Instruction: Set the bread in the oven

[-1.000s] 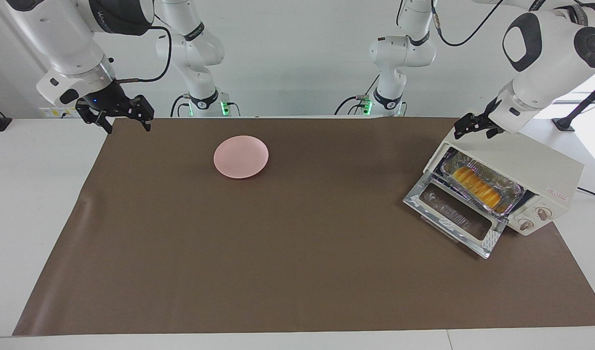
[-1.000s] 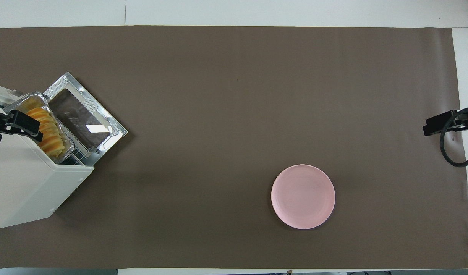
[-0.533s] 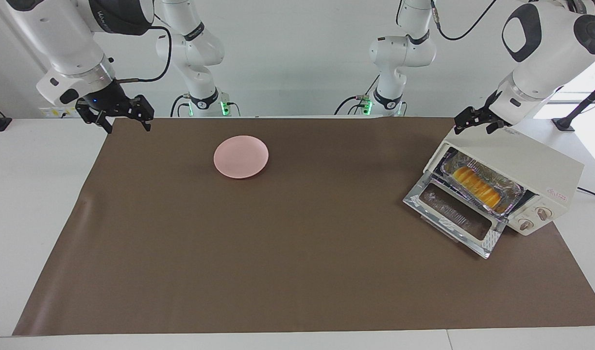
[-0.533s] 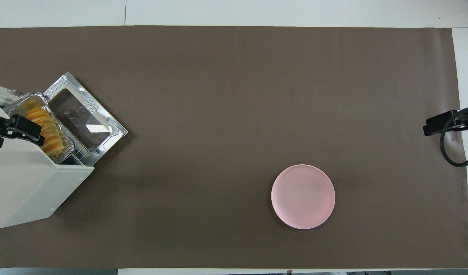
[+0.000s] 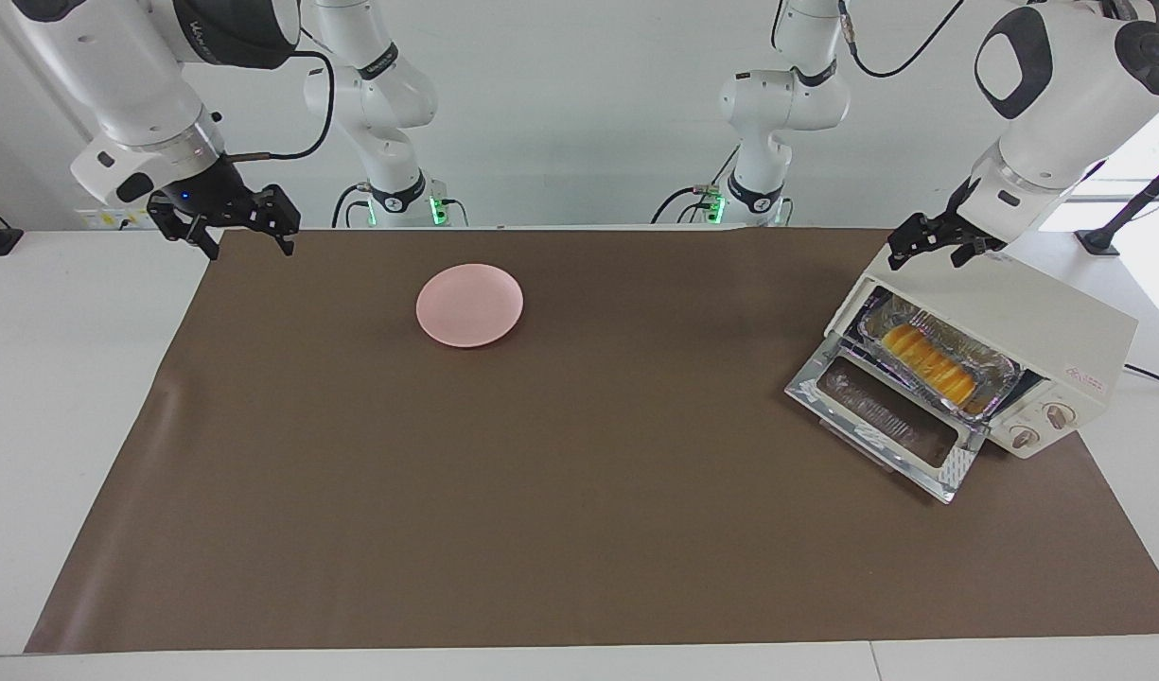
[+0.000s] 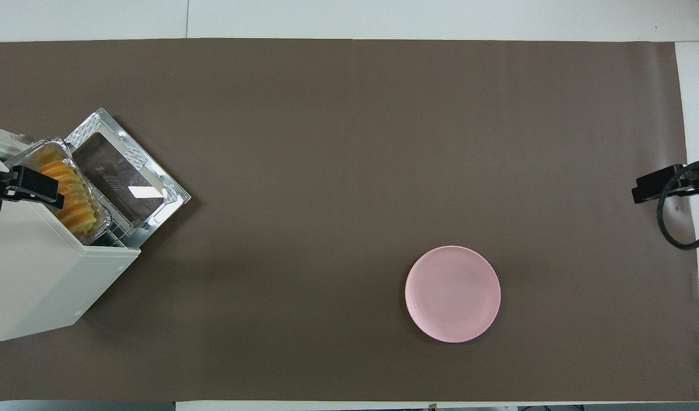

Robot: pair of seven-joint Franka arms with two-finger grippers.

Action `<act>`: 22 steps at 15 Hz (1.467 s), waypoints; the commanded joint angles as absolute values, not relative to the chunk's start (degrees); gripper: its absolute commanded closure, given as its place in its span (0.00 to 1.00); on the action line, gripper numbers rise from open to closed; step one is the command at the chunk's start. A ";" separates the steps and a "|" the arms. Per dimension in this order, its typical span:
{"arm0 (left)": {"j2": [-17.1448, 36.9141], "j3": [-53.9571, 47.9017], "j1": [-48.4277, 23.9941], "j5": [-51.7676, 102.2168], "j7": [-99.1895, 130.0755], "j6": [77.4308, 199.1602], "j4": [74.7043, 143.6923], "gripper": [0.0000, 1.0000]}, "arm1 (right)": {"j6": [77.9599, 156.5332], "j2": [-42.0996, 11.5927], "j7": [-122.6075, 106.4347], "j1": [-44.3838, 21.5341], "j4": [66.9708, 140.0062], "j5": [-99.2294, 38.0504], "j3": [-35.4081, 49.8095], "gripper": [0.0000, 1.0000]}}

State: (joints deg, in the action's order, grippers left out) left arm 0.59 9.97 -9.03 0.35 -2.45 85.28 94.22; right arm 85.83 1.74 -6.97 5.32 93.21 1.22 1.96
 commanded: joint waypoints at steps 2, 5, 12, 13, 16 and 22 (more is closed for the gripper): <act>-0.53 7.83 -8.96 -1.04 -1.93 86.31 94.58 0.00 | 85.87 2.81 -6.86 5.62 94.39 1.14 2.29 0.00; 0.44 6.42 -8.26 -1.41 -2.11 85.16 92.10 0.00 | 85.78 2.81 -6.94 5.62 94.39 1.14 2.29 0.00; 0.70 6.42 -7.56 -1.32 -2.55 87.09 91.67 0.00 | 85.78 2.81 -6.94 5.62 94.39 1.14 2.29 0.00; 0.70 6.42 -7.47 -1.32 -2.55 87.53 91.67 0.00 | 85.78 2.81 -6.94 5.62 94.39 1.14 2.29 0.00; 0.70 6.42 -7.65 -1.32 -2.20 90.69 91.93 0.00 | 85.78 2.81 -7.03 5.62 94.39 1.14 2.29 0.00; 0.70 6.42 -7.47 -1.32 -2.20 91.32 92.29 0.00 | 85.78 2.81 -6.94 5.62 94.39 1.14 2.29 0.00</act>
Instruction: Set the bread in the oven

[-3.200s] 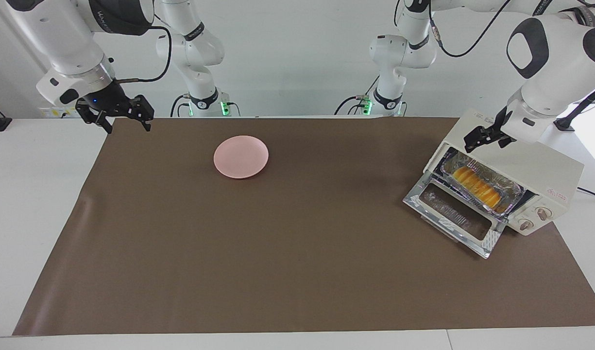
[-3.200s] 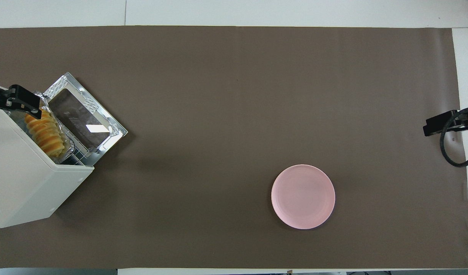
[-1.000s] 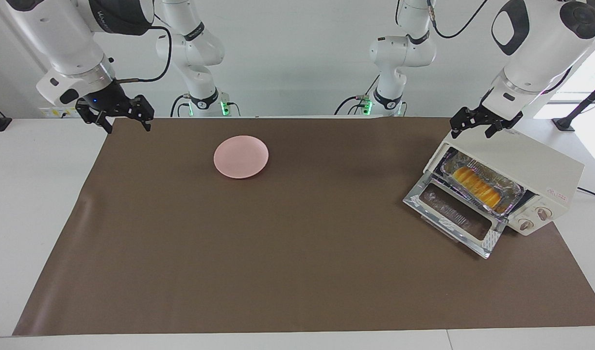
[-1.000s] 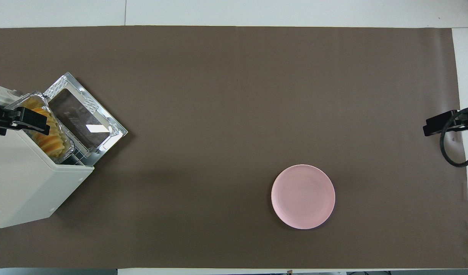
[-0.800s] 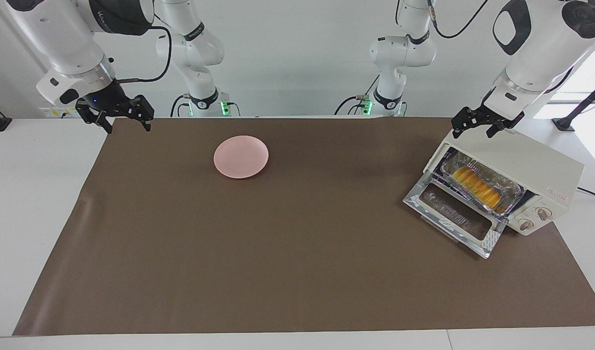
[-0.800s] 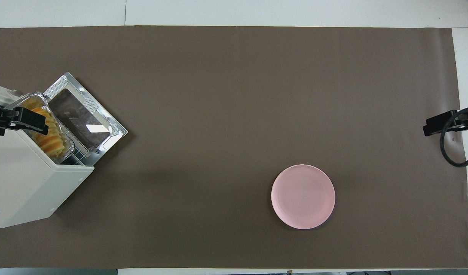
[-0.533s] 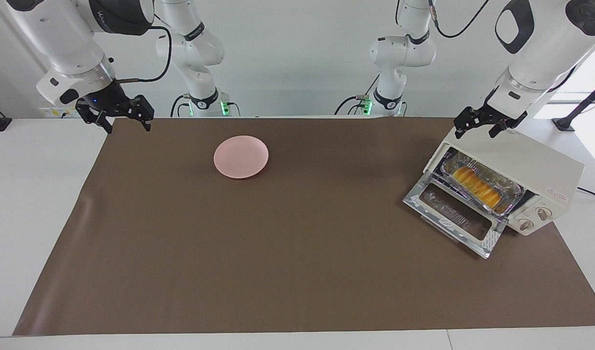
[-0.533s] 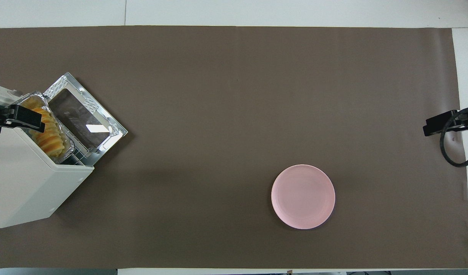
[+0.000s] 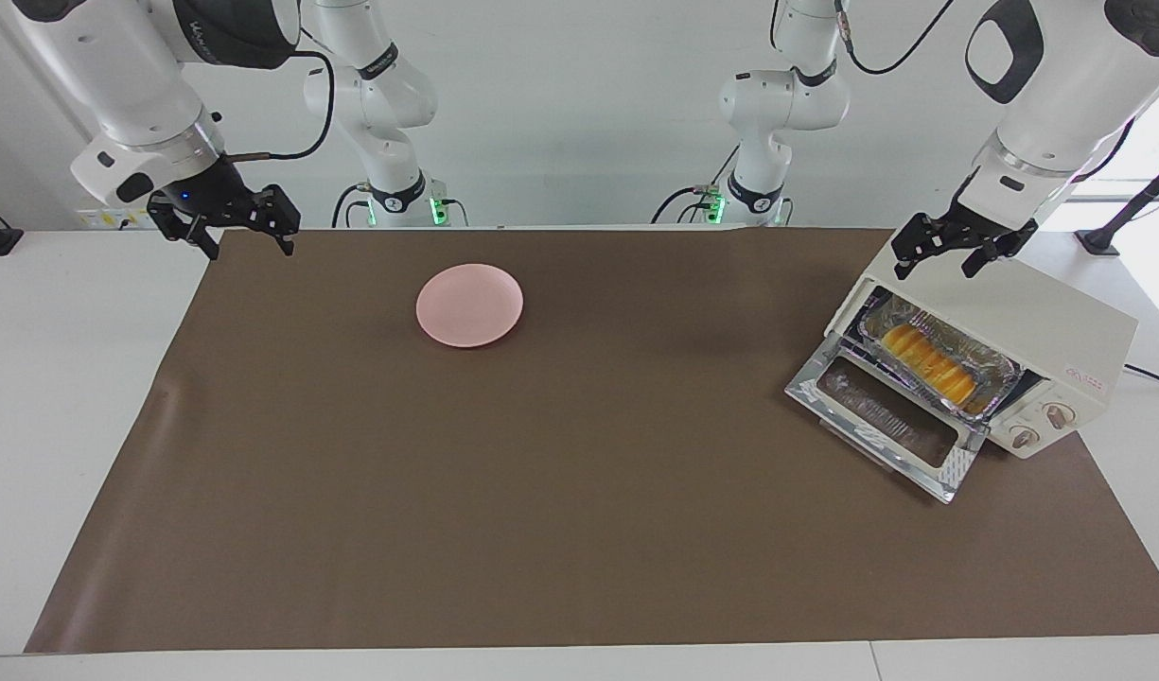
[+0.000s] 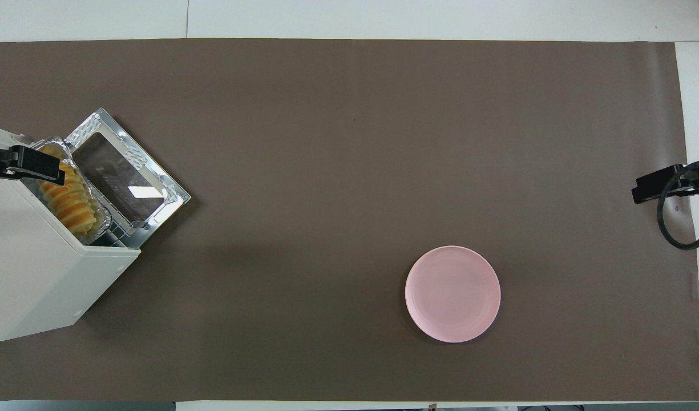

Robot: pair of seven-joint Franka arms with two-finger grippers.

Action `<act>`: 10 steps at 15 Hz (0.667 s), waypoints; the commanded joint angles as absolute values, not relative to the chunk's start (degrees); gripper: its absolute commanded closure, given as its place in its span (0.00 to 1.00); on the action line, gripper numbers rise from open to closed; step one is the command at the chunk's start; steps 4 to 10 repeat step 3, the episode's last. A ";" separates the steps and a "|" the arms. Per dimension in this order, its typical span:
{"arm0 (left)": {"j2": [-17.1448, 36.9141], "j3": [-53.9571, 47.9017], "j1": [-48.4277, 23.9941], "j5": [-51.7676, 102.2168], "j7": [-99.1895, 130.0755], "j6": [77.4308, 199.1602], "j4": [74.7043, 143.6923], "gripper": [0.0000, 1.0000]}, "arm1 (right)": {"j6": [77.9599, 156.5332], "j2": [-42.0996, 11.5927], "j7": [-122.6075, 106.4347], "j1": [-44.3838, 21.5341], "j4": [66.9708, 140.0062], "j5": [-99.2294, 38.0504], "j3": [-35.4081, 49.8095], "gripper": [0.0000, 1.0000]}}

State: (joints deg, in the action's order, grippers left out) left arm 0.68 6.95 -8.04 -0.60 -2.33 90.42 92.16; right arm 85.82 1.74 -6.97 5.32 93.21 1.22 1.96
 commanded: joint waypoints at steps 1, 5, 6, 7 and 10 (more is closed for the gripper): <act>0.70 6.42 -7.47 -1.32 -2.20 91.32 92.29 0.00 | 85.78 2.81 -6.94 5.62 94.39 1.14 2.29 0.00; 0.62 6.42 -7.38 -1.32 -2.29 91.23 92.37 0.00 | 85.78 2.81 -7.03 5.62 94.39 1.14 2.29 0.00; 0.62 6.42 -7.38 -1.32 -2.29 91.23 92.37 0.00 | 85.78 2.81 -7.03 5.62 94.39 1.14 2.29 0.00; 0.62 6.42 -7.38 -1.32 -2.29 91.23 92.37 0.00 | 85.78 2.81 -7.03 5.62 94.39 1.14 2.29 0.00; 0.62 6.42 -7.38 -1.32 -2.29 91.23 92.37 0.00 | 85.78 2.81 -7.03 5.62 94.39 1.14 2.29 0.00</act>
